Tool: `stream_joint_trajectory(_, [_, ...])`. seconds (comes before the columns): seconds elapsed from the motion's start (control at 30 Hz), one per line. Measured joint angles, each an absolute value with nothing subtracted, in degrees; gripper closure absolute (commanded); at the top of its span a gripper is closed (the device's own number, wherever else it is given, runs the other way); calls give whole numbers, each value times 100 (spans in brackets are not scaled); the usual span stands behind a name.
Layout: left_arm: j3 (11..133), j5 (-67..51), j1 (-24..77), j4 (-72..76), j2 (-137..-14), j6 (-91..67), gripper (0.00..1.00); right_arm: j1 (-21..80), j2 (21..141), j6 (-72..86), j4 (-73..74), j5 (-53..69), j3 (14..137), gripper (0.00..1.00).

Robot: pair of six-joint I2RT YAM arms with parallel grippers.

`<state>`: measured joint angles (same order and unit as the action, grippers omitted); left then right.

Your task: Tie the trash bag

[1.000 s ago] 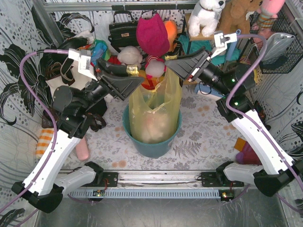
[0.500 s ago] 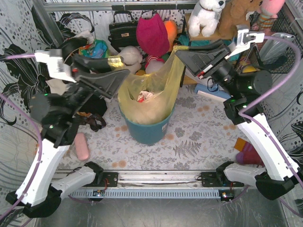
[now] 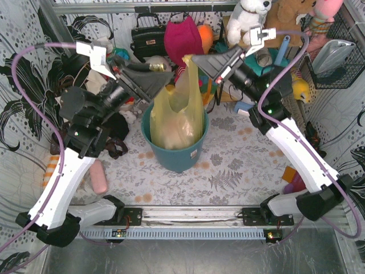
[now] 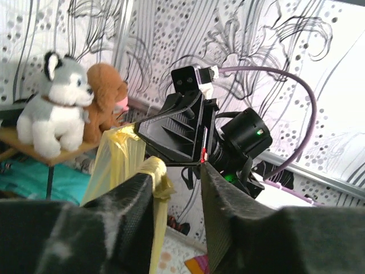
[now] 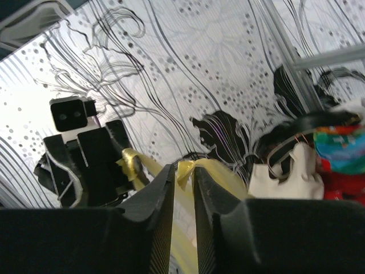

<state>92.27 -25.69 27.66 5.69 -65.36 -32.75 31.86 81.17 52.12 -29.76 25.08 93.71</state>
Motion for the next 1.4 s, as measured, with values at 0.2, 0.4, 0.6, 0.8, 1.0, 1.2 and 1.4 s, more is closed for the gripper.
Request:
stream_joint_trajectory(0.2, [9662,-2615,2766,591,-6576,-3107,60,3186,8053,5046,-2746,2510,10062,100])
stream_joint_trajectory(0.4, [8414,-2290,2766,709,-5929,-3087,48,3186,7196,4941,-2668,2296,8962,100])
stream_joint_trajectory(0.6, [7830,-2163,2766,626,-5793,-3238,31,3186,6967,4810,-2239,2119,8287,79])
stream_joint_trajectory(0.8, [7929,-2276,2766,502,-5793,-3299,23,3186,6989,4530,-1726,2187,8311,50])
stream_joint_trajectory(1.0, [8005,-2689,2766,134,-5734,-3111,21,3186,7008,4032,-762,2475,8705,43])
stream_joint_trajectory(1.2, [7918,-3033,2766,-318,-5575,-2810,20,3186,7312,3826,-513,3041,9247,50])
stream_joint_trajectory(1.4, [7797,-3284,2766,-301,-5472,-2753,27,3186,7640,3830,-438,3614,9338,56])
